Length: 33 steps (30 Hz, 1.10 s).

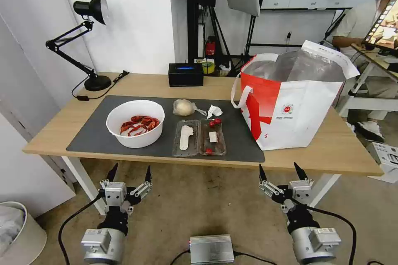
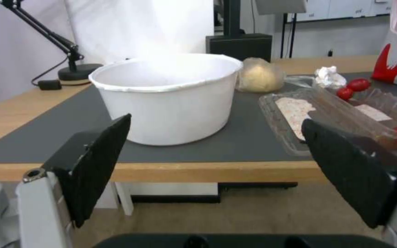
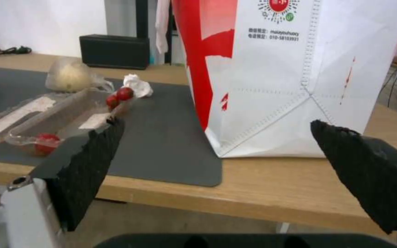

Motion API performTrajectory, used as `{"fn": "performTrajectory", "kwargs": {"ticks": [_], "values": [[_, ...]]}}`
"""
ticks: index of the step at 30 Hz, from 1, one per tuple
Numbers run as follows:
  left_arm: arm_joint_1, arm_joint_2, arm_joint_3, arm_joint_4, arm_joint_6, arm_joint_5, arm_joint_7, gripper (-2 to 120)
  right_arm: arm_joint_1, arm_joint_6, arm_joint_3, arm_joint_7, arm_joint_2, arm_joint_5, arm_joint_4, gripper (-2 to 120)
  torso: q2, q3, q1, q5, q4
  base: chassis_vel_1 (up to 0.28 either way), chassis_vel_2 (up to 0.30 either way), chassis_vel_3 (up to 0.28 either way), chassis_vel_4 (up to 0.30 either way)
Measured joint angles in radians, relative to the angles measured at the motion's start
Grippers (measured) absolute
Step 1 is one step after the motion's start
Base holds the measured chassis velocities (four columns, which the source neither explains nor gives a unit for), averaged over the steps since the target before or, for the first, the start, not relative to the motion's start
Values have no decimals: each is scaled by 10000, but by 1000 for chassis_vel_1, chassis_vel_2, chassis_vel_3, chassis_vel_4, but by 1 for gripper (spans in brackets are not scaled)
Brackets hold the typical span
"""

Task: Pick up the trash from the table and place it into the takeout bag.

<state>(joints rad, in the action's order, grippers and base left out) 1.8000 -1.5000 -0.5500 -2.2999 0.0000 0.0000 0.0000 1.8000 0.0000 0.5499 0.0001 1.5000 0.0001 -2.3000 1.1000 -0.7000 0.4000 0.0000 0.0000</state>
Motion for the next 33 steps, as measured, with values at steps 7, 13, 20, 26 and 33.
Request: {"fn": "performTrajectory", "kwargs": {"ticks": [7, 13, 20, 26, 33], "values": [[0, 0, 0, 0, 0, 0, 0, 100, 0, 0, 0, 0, 0, 0, 0, 100, 0, 0, 0, 0, 0, 0, 0, 0, 0], [-154, 141, 12, 115, 32, -249, 18, 100, -2, 0, 4, 90, -73, 41, 5, 100, 0, 0, 0, -2, -3, 0, 0, 0, 0], [-1138, 1060, 131, 1040, 281, -1773, 164, 100, -21, -110, 101, 1713, -1330, 1017, 495, 100, 0, 0, 0, 0, -1, 0, 0, 0, 0], [-2004, 1867, 243, 1857, 499, -3108, 302, 100, -47, -231, 202, 3201, -2475, 1907, 943, 100, 0, 0, 0, 0, 0, 0, 0, 0, 0], [-3192, 2968, 393, 2977, 802, -4943, 487, 100, -53, 4, 241, 4152, -3270, 2578, 1282, 100, 0, 0, 0, 0, -1, 0, 0, 0, 0]]}}
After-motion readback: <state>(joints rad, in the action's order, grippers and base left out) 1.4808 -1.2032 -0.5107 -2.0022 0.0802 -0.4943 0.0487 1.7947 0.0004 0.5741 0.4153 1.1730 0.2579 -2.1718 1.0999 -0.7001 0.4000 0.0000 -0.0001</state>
